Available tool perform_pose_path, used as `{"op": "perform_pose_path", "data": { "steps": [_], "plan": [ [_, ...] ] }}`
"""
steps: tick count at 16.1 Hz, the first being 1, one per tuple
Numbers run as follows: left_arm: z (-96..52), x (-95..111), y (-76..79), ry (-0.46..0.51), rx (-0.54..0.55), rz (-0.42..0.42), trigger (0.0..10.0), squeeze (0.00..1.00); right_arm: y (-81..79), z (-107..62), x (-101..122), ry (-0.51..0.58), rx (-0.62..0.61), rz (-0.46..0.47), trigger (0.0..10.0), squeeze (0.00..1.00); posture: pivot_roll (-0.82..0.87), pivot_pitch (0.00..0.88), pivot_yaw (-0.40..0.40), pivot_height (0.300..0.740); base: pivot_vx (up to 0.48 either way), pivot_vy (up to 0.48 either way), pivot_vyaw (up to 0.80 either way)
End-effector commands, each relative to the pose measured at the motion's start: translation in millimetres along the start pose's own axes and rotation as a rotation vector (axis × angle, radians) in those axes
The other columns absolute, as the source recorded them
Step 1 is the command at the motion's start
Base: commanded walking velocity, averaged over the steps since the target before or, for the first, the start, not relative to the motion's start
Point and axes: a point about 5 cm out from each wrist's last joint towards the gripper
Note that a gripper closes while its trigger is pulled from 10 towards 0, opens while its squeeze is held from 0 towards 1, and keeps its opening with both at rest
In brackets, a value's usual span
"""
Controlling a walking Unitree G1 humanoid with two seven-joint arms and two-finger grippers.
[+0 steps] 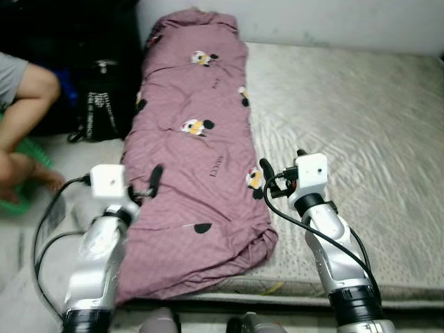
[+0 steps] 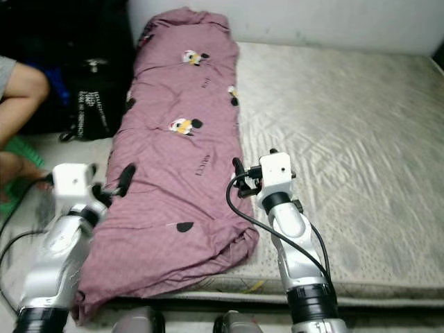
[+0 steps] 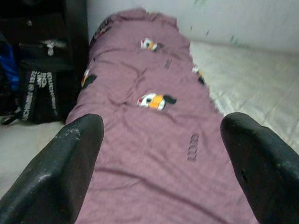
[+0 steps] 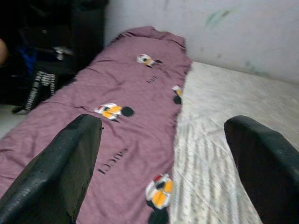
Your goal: Clean up the room
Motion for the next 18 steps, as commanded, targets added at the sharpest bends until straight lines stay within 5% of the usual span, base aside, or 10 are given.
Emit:
{"op": "perform_pose_path", "data": {
  "steps": [1, 4, 9, 18],
  "plan": [
    [-3.5, -3, -1.6, -0.026, -0.010, 0.013, 10.0, 0.00, 4.0, -0.2, 1, -0.004, -0.017, -0.001, 10.0, 0.00, 0.05, 0.108, -0.035, 0.740, 0.000, 0.000, -0.80],
    [-5.4, 0, -5.8, -0.019, -0.015, 0.059, 10.0, 0.00, 3.7, 2.1, 4, 0.004, -0.014, -0.004, 10.0, 0.00, 0.05, 0.130, -0.043, 0.740, 0.000, 0.000, -0.47],
    [-12.4, -5, -16.1, -0.032, 0.048, -0.002, 10.0, 0.00, 2.5, -1.7, 0, -0.013, -0.004, 0.001, 10.0, 0.00, 0.06, 0.137, -0.045, 0.740, 0.000, 0.000, 0.00],
    [-9.0, -3, -10.8, -0.025, 0.034, 0.001, 10.0, 0.00, 1.3, -2.1, -1, -0.020, 0.008, 0.002, 10.0, 0.00, 0.05, 0.132, -0.048, 0.624, 0.000, 0.000, 0.00]
  ]
}}
Point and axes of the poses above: a point about 5 cm out from each wrist's last joint towards the gripper, its own z axis pointing out of the wrist towards the gripper, its own x axis along the axis of the wrist's last joint, y = z × x, and after that the axes turned 9 degrees about z, right-handed
